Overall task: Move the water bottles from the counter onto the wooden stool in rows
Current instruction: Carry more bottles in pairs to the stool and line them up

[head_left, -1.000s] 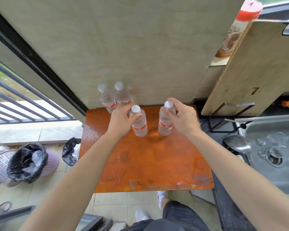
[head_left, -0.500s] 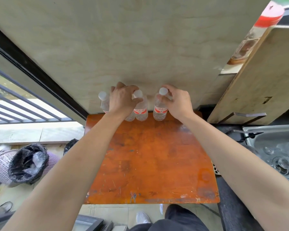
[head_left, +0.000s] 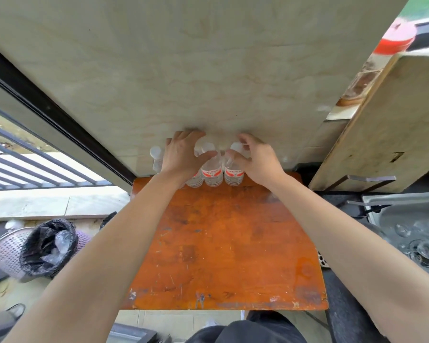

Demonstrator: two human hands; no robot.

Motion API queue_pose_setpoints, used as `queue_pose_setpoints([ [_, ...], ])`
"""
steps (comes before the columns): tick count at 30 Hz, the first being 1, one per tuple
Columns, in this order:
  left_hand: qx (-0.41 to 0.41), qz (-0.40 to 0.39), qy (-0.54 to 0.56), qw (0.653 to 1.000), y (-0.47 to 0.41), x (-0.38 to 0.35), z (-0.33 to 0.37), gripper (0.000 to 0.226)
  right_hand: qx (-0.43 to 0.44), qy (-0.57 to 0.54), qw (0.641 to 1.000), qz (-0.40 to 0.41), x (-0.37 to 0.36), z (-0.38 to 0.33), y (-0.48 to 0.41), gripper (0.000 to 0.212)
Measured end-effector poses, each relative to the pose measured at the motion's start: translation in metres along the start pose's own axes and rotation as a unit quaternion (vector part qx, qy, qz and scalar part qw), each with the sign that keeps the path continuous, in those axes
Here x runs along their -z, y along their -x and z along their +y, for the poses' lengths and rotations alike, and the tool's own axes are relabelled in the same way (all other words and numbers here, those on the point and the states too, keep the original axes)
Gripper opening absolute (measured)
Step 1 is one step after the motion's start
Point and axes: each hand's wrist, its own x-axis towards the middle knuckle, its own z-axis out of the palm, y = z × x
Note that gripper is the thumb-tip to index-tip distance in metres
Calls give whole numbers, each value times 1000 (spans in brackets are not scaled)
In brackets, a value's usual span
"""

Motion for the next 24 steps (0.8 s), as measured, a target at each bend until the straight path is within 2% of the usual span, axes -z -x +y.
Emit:
queue_pose_setpoints([
  [4, -13, 37, 31, 999, 24, 37, 0, 56, 20, 1, 997, 77, 36, -14, 10, 55],
  [9, -71, 112, -17, 991, 60, 92, 5, 56, 86, 23, 973, 213, 88, -51, 44, 50],
  [13, -141, 185, -1, 973, 86, 113, 32, 56, 121, 123, 945, 278, 118, -61, 110, 53],
  [15, -174, 193, 37, 965, 95, 107, 50, 58, 124, 185, 928, 299, 133, -50, 157, 55],
  [19, -254, 150, 76, 952, 114, 72, 112, 61, 45, 267, 899, 344, 168, -14, 267, 58],
  [24, -403, 127, 108, 900, 157, 31, 232, 56, -85, 309, 860, 396, 221, 17, 397, 62],
])
